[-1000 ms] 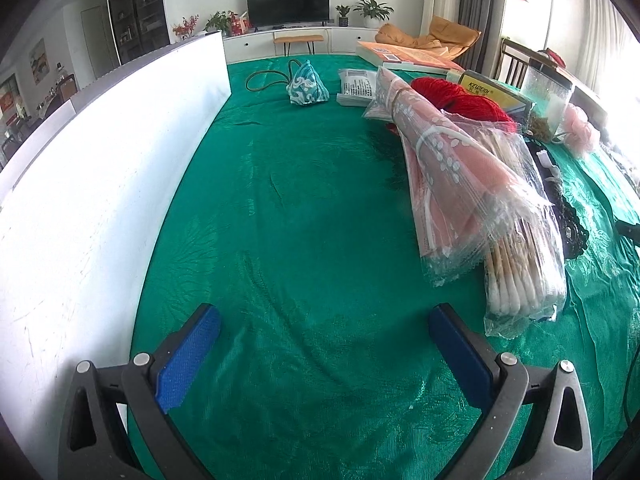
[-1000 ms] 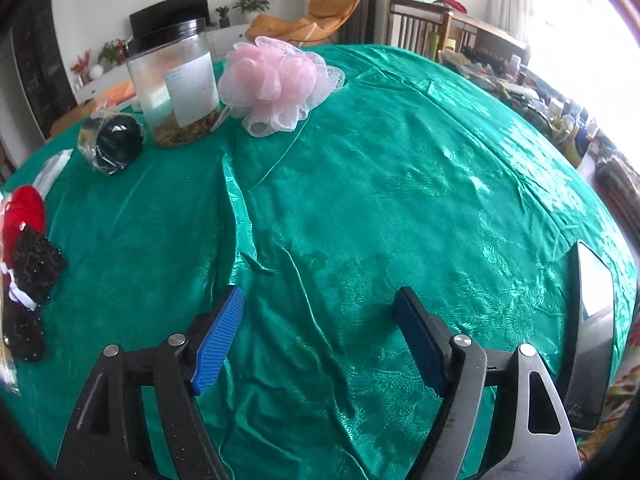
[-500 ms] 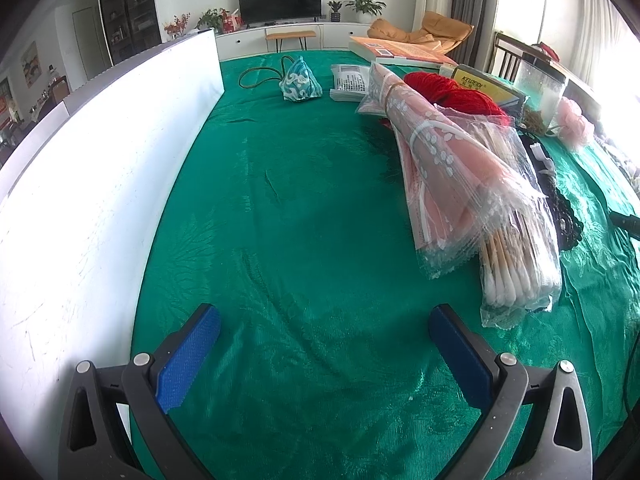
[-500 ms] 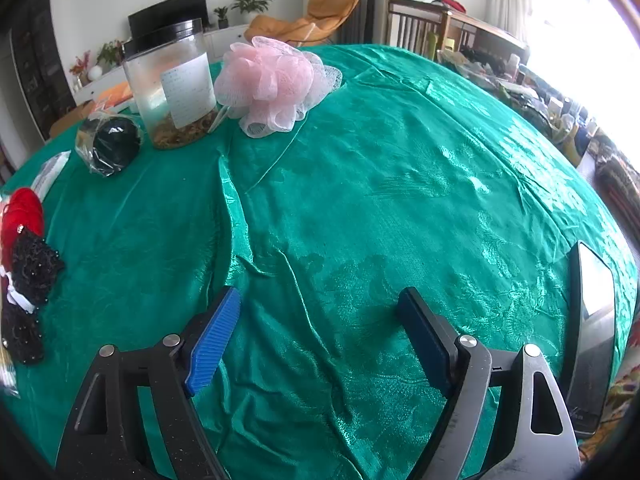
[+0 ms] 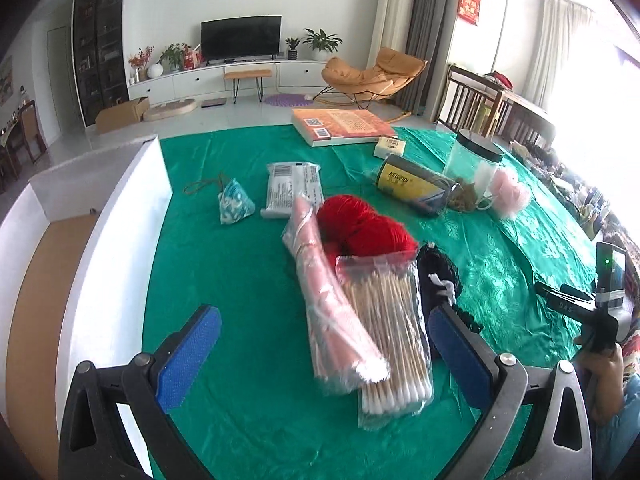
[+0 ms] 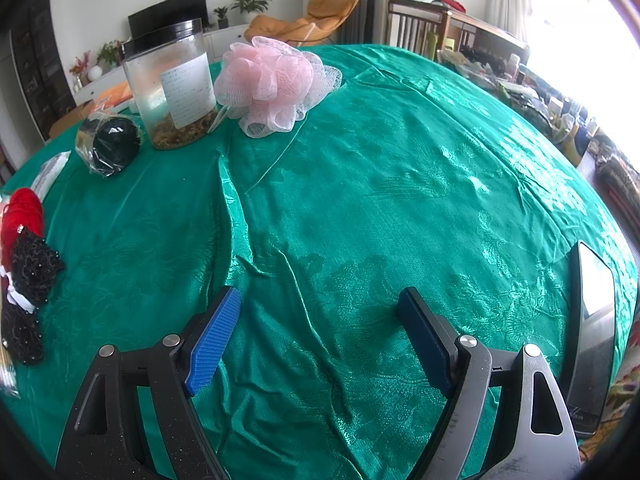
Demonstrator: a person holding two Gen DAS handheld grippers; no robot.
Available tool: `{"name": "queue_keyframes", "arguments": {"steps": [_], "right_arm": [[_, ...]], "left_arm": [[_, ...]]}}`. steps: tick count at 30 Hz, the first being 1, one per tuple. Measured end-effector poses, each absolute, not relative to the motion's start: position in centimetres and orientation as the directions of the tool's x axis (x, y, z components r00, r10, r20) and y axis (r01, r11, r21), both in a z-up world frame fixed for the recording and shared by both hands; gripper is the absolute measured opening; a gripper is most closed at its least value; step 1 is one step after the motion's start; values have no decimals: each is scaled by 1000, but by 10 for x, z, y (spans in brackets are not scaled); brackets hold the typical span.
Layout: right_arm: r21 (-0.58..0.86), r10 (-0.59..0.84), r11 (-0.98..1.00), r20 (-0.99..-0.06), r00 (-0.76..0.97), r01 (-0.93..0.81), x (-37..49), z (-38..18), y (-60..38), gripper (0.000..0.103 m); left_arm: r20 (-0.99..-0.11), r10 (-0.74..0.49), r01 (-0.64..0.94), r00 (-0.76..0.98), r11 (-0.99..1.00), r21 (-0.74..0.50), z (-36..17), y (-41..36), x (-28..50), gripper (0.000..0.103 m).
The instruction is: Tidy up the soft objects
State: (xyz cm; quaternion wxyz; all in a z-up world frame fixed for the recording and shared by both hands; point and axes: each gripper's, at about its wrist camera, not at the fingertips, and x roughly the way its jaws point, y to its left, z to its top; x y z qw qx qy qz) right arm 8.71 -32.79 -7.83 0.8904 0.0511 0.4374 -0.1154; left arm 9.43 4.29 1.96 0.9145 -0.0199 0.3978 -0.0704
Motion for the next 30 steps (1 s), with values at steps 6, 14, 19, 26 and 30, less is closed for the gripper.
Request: {"name": "queue_keyframes", "arguments": {"steps": [6, 14, 19, 26, 30], "right_arm": [[-10, -161, 968, -791, 591, 250, 87, -78, -328, 84], [-7, -157, 969, -791, 591, 248, 88, -79, -328, 85], [-8, -158, 969, -791, 591, 249, 88, -79, -327, 85], [28, -125, 971, -787, 604, 237, 88, -77, -331, 85], [226, -3, 943, -727, 686, 244, 107, -46, -367, 83]], "left_arm": [[-799, 40, 49, 600, 995, 86, -22, 38, 139, 103], [-779, 89, -120, 620, 993, 18, -1, 104, 134, 103], [-812, 57, -70, 580, 997, 20, -14, 96, 137, 103], [-877, 101, -106, 469, 993, 58, -66, 84, 149, 103], [-890, 120, -112, 440, 991, 77, -81, 82, 150, 103]]}}
